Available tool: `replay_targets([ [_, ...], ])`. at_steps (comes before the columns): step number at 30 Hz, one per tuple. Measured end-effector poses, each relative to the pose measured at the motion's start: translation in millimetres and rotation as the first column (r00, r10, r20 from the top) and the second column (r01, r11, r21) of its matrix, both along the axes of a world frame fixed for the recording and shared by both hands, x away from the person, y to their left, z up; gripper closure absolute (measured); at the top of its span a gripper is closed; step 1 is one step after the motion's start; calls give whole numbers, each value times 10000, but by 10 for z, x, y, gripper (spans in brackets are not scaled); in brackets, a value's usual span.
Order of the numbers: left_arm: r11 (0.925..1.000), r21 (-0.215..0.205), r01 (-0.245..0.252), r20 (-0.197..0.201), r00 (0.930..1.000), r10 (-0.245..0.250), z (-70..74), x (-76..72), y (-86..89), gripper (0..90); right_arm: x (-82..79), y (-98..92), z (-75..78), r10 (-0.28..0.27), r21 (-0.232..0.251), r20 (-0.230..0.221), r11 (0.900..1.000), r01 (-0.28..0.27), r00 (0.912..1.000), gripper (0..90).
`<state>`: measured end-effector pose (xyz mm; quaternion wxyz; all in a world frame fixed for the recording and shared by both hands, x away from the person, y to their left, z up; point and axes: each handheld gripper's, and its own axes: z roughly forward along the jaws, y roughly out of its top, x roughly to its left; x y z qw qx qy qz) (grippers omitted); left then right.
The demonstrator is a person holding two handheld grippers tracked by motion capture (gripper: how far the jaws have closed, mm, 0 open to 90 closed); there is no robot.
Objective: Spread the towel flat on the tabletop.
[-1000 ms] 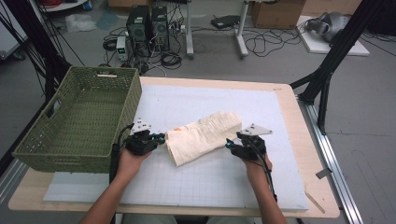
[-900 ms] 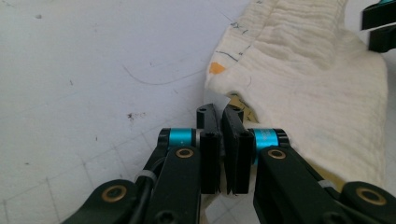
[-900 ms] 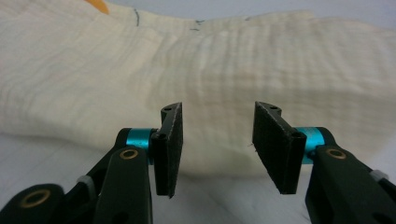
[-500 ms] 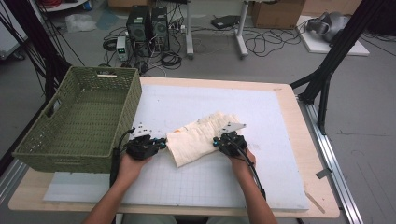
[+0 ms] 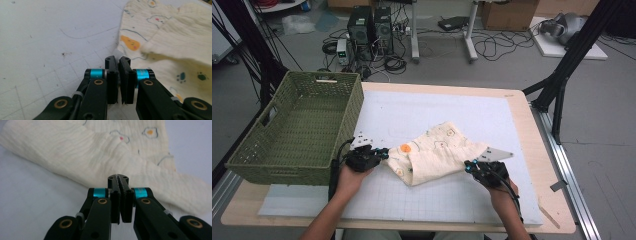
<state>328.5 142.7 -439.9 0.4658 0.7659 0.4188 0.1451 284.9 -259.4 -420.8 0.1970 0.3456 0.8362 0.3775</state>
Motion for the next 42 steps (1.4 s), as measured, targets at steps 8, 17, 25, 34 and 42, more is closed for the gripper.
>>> replay_targets([
  [8, 10000, 73, -56, -104, 9999, 57, -16, 11, -15, 842, -193, -351, -5, -769, 353, -63, 9964, 770, 9970, 767],
  [17, 9999, 83, -148, -11, 9999, 148, -8, 13, 4, 668, 130, 99, 37, -787, 870, 123, 9932, 774, 9968, 449],
  [25, 10000, -9, -48, 87, 10000, 48, -2, 11, 3, 623, 489, 701, -41, -26, 302, -270, 9995, 35, 9996, 503],
  [34, 10000, -7, 63, 37, 10000, -63, -10, 13, -9, 622, 663, 716, -191, 16, 125, -1366, 9999, 1, 9906, 871],
  [42, 10000, -28, 46, 39, 10000, -46, -7, 9, -6, 622, 343, 529, 46, 708, 685, -166, 9952, -695, 9974, 884],
])
